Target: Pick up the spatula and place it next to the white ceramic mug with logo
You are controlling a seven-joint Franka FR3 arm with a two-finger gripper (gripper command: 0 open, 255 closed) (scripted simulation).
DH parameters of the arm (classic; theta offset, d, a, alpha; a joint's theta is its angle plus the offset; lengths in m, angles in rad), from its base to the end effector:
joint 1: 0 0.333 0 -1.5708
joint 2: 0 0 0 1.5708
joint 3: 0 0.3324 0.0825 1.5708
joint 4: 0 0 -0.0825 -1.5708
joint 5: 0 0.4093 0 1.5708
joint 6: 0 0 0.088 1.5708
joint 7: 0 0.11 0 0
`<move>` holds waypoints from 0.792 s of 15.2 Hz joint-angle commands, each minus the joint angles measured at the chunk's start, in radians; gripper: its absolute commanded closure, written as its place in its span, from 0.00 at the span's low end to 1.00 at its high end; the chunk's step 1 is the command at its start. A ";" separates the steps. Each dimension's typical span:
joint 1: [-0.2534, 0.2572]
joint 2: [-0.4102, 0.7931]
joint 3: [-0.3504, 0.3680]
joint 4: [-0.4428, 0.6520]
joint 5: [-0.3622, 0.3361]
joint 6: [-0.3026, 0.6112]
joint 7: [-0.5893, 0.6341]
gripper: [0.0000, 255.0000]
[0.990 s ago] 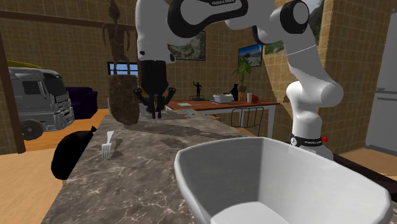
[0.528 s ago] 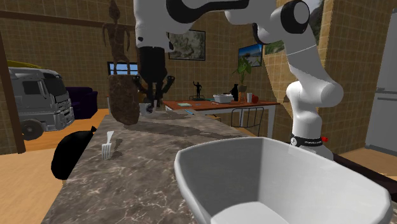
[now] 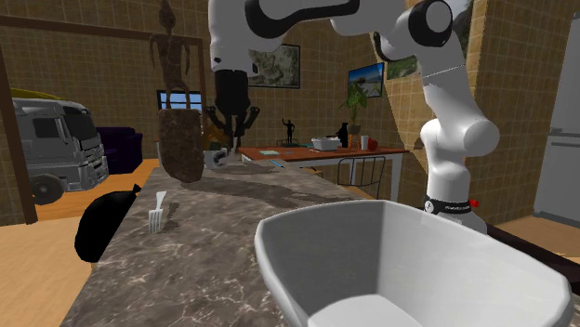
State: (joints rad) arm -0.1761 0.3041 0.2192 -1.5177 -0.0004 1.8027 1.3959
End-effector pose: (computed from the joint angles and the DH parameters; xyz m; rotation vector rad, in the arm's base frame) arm 0.6800 0.0120 0.4964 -2.4082 1.9515 0.0801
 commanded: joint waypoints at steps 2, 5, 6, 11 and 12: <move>-0.045 -0.014 -0.022 -0.017 0.009 0.001 -0.069 1.00; -0.088 -0.024 -0.044 -0.028 0.016 -0.001 -0.134 1.00; -0.102 -0.025 -0.052 -0.029 0.018 -0.002 -0.156 1.00; -0.171 -0.017 -0.089 -0.014 0.024 -0.014 -0.263 1.00; -0.185 -0.012 -0.097 -0.007 0.025 -0.018 -0.284 1.00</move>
State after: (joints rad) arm -0.3469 0.2894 0.1298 -1.5321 0.0235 1.7910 1.1345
